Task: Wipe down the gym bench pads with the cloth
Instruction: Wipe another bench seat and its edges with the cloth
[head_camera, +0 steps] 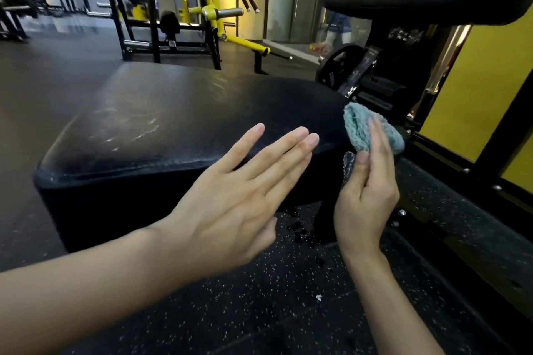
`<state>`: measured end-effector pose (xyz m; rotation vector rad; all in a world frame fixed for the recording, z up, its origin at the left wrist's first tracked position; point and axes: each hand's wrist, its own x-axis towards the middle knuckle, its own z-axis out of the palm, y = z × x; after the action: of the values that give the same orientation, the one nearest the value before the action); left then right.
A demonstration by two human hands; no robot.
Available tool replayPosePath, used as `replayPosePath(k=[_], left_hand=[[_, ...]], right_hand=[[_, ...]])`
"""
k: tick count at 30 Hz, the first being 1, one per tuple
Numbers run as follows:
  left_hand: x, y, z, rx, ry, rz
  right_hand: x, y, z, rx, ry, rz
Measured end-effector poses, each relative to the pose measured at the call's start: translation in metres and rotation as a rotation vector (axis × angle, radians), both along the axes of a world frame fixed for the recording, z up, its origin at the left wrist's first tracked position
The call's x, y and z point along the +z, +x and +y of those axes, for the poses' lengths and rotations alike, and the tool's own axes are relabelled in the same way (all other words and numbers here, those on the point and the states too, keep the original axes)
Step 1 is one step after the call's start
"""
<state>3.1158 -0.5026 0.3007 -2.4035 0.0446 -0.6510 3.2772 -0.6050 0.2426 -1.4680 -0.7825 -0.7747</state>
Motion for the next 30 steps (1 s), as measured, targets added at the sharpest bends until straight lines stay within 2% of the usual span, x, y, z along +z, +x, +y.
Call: replayPosePath(k=[4, 10, 14, 16, 20, 22, 26, 30], left_hand=[[0.016, -0.019, 0.009, -0.004, -0.092, 0.015], [0.064, -0.043, 0.033, -0.064, -0.487, 0.026], [0.119, -0.052, 0.054, -0.071, -0.615, 0.033], [0.151, -0.06, 0.063, -0.083, -0.799, 0.03], [0.21, -0.081, 0.081, -0.072, -1.288, -0.054], [0.234, -0.094, 0.092, -0.022, -1.433, -0.087], [0.273, -0.124, 0.12, 0.019, -1.553, -0.228], [0.315, -0.16, 0.156, 0.065, -1.582, -0.282]], right_hand=[[0.033, -0.027, 0.009, 0.07, -0.025, 0.011], [0.09, -0.063, 0.021, 0.177, -0.081, 0.243], [0.14, -0.085, 0.035, 0.257, -0.147, 0.333], [0.169, -0.098, 0.044, 0.332, -0.164, 0.394], [0.228, -0.124, 0.067, 0.553, -0.205, 0.589], [0.254, -0.139, 0.082, 0.678, -0.217, 0.67], [0.298, -0.169, 0.109, 0.892, -0.287, 0.749], [0.349, -0.203, 0.144, 0.957, -0.406, 0.817]])
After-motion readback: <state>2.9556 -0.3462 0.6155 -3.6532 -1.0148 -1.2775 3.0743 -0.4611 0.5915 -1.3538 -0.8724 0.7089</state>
